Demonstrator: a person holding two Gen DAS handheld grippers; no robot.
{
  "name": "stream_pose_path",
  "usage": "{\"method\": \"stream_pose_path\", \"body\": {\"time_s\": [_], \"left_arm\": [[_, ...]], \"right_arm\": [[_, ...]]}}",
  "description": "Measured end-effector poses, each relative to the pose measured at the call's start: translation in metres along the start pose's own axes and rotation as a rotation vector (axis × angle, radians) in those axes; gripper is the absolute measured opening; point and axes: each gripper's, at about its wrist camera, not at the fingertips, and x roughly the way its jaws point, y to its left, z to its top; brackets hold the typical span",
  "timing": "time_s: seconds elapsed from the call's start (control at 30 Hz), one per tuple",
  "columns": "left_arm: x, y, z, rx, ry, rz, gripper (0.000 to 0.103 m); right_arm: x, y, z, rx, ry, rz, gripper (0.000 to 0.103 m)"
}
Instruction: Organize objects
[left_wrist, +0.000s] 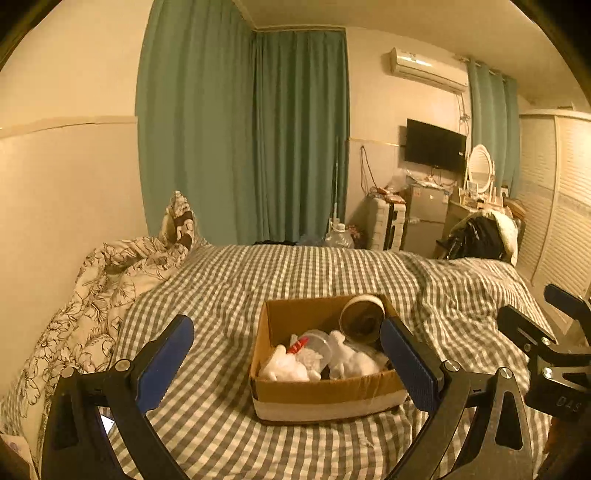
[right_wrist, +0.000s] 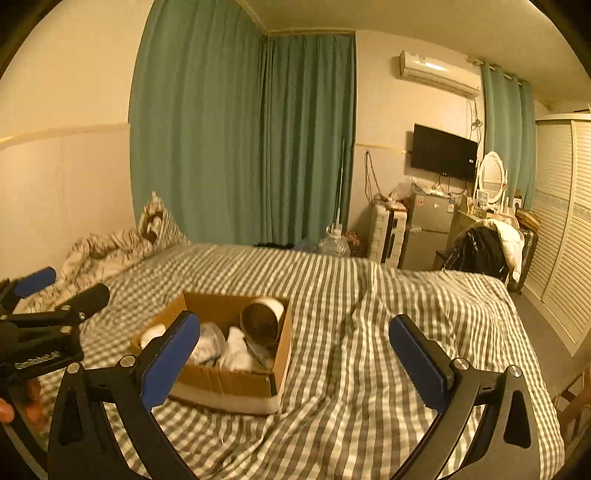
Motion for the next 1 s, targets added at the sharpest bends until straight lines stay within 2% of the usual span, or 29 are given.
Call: {"method": "stream_pose_path", "body": {"time_s": [0.2, 0.43, 0.57, 1.0], "left_arm": [[-0.004, -0.004, -0.017, 0.002, -0.017, 0.003, 0.103], [0.003, -0.002, -0.030, -0.006, 0.000, 0.026, 0.103], [0.005, 0.003, -0.032, -0.010, 0.006, 0.050, 0.103], [0.007, 0.010, -0.029, -0.017, 0.012, 0.057, 0.103]], "right_arm": [[0.000, 0.002, -0.008, 0.010, -0.008, 0.028, 0.103], [0.015, 0.002, -0.024, 0.018, 0.036, 0.020, 0.103], [0.021, 0.001, -0.028, 0.022, 0.053, 0.018, 0.103], [0.020, 0.005, -0.027, 0.008, 0.051, 0.017, 0.103]]}}
